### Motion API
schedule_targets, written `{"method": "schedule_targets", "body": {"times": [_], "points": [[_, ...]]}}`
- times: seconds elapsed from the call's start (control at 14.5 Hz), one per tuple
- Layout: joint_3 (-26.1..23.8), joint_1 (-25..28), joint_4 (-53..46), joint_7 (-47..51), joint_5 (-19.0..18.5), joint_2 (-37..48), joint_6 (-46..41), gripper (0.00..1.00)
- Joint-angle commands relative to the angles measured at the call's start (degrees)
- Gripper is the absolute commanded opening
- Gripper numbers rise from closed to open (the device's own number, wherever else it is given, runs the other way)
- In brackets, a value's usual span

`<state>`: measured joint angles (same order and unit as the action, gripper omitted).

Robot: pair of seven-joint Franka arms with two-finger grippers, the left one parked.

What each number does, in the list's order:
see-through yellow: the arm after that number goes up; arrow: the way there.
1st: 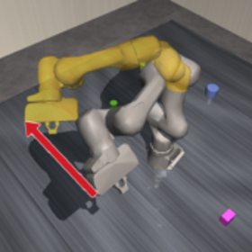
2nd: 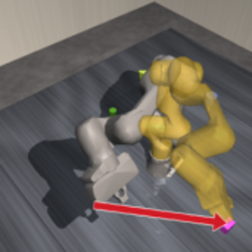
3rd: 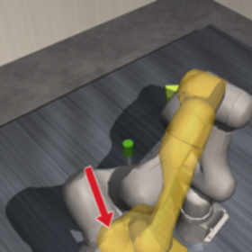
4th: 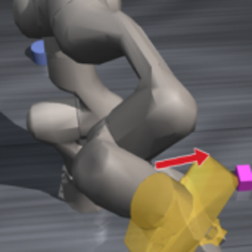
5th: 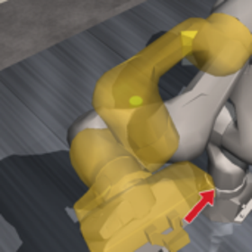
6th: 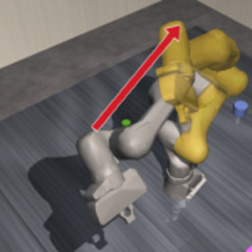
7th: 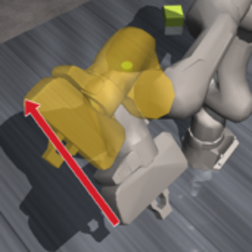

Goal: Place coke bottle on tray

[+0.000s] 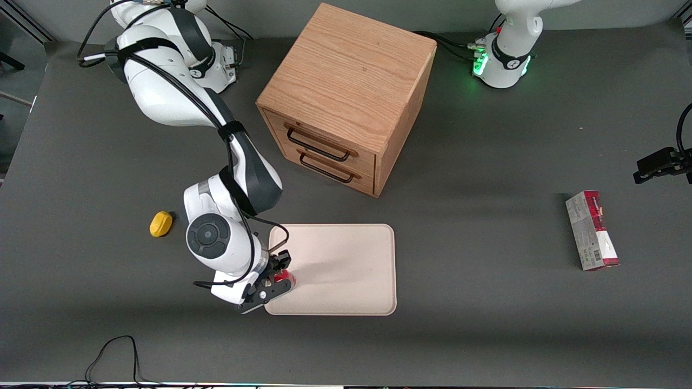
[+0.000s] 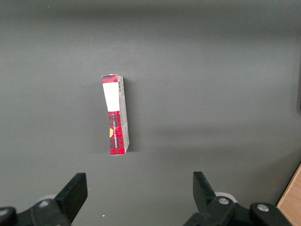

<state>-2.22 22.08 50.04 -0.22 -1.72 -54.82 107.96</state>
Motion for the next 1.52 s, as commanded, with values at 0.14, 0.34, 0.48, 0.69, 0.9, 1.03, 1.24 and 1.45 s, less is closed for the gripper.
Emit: {"method": "schedule_targets", "body": {"times": [0.14,0.34,0.48,0.69,0.9,1.03,1.24,1.45], "points": [[0.11,0.15,-1.17,1.89,-0.66,-0.2,0.23,1.0],[0.11,0.33,-0.99,6.01,-0.31,2.07,-0.91,1.0],[0.11,0.24,-0.73,6.73,-0.22,3.66,-4.67,1.0],[0.11,0.15,-0.73,7.16,-0.13,7.35,-9.42,1.0],[0.37,-0.02,-0.46,7.25,-0.13,12.09,-15.57,1.0],[0.9,-0.11,-0.38,7.69,-0.22,15.26,-21.54,1.0],[3.01,-0.29,3.46,7.61,-0.13,21.75,-25.43,1.0],[6.08,-0.29,13.13,7.34,0.04,30.45,-25.26,1.0]]}}
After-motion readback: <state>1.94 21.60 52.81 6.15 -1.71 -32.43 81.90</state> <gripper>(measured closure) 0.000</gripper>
